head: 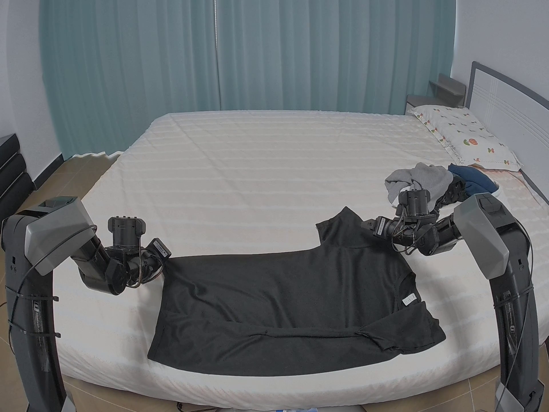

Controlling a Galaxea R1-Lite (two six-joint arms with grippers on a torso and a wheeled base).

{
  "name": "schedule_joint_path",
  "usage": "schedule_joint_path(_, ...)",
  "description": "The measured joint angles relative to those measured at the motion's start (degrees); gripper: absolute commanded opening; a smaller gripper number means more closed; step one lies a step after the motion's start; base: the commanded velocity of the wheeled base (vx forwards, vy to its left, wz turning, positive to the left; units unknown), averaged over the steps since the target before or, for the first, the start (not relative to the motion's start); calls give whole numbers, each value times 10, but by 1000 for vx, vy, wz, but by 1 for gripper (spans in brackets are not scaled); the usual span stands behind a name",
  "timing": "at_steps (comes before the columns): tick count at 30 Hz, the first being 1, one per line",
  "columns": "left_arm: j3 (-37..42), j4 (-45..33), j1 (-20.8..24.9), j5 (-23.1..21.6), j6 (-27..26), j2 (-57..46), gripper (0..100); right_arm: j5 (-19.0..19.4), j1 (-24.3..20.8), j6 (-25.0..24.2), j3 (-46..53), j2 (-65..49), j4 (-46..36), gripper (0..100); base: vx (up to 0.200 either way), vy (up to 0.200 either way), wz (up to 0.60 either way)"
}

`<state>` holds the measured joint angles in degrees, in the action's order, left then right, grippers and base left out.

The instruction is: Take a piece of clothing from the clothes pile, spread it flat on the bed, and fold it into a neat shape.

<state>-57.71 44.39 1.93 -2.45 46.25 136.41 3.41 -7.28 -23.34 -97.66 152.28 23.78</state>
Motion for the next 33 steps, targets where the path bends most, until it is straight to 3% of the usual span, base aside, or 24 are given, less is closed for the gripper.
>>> schedule_joint_path(1, 0, 0, 0, 0, 0, 0, 0, 1, 1, -5, -2, 3, 0, 100, 0, 0, 0)
schedule_joint_path(2, -1, 0, 0, 0, 0, 0, 0, 1, 1, -8, -2, 4, 0, 0, 0, 0, 0)
schedule_joint_path(18, -8, 1, -7, 1, -1, 3, 0, 1, 14, -65, 18, -5, 3, 0, 0, 0, 0)
schedule_joint_path(33, -10, 24, -25, 0, -4, -9, 0, 5, 35, -196, 94, -94, 10, 0, 0, 0, 0)
